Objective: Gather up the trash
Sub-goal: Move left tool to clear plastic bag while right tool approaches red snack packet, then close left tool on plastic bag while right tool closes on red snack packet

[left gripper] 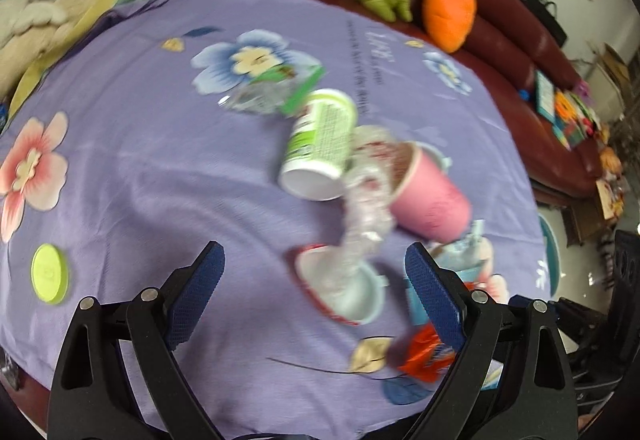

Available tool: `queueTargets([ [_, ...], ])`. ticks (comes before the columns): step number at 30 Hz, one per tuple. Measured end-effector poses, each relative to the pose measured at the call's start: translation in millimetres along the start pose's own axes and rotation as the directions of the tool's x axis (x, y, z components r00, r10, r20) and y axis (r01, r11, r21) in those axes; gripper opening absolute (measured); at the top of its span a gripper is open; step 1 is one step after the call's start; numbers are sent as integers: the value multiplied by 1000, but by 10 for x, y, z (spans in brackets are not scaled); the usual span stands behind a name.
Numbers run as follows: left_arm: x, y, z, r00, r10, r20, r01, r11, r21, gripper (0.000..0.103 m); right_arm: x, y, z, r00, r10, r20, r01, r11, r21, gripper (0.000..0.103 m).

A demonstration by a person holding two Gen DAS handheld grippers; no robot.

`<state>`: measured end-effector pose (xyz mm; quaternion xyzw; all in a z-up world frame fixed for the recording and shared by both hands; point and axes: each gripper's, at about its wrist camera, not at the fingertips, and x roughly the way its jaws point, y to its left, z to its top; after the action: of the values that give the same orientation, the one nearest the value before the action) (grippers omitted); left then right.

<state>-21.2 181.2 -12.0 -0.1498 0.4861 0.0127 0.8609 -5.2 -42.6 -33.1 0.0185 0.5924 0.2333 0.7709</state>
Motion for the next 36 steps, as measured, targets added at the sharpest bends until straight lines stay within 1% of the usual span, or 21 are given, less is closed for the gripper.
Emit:
queueTargets([
  [3,43,69,-9,1000,6,-10,-6,1000,-12,92,139,77,30,1000,-1,-7,1,1000,-26,81],
  [6,79,55,0,1000,14,-14,-14,1000,0,92,239,92,54,1000,7,-7,-7,999,-41,81],
  [7,94,37,3,1000,14,-16,-14,1000,4,92,281,78,59,1000,16,-11,-16,999,-37,78],
  [8,116,22,19,1000,12,-18,-12,1000,7,92,316,77,57,1000,22,-14,-22,999,-33,64],
  [9,136,-8,30,1000,10,-19,-10,1000,12,92,342,62,60,999,31,-23,-31,999,-28,55],
  [10,158,-29,38,1000,9,-21,-9,1000,19,92,361,38,64,998,48,-30,-48,999,-17,42],
  [11,179,-68,46,1000,10,-22,-9,999,31,92,350,7,66,998,60,-27,-60,998,-7,33],
  [13,221,-133,48,1000,14,-21,-13,999,51,92,273,-53,78,999,45,-1,-45,999,-3,33],
  [19,317,-317,67,1000,10,-20,-8,993,114,92,-70,-361,105,995,19,95,-26,998,63,32],
  [22,375,-410,69,999,33,-13,-31,988,153,90,-230,-565,86,990,-5,141,-11,993,117,33],
  [23,401,-432,74,999,47,-8,-45,985,166,83,-260,-618,80,989,-8,148,-11,991,131,33],
  [24,449,-460,77,998,60,-13,-56,982,182,80,-286,-666,74,988,-10,154,-13,989,146,33],
  [26,512,-468,81,998,58,-28,-52,980,190,66,-316,-747,61,987,-13,161,-15,986,169,34],
  [27,550,-469,80,997,65,-33,-57,979,195,61,-321,-773,57,987,-13,163,-16,984,177,34],
  [28,582,-459,78,997,72,-36,-64,979,195,48,-330,-803,49,986,-13,165,-18,983,184,35],
  [29,608,-440,76,997,66,-46,-56,981,188,31,-336,-833,42,986,-15,167,-18,981,193,35],
  [30,623,-423,77,997,59,-53,-49,983,179,21,-339,-854,39,986,-16,168,-18,980,198,35],
  [33,551,-399,88,998,60,-26,-55,986,160,20,-362,-911,42,983,-22,181,-16,978,208,35],
  [36,377,-394,145,1000,25,6,-25,991,132,20,-409,-967,46,980,-18,198,-26,976,216,34],
])
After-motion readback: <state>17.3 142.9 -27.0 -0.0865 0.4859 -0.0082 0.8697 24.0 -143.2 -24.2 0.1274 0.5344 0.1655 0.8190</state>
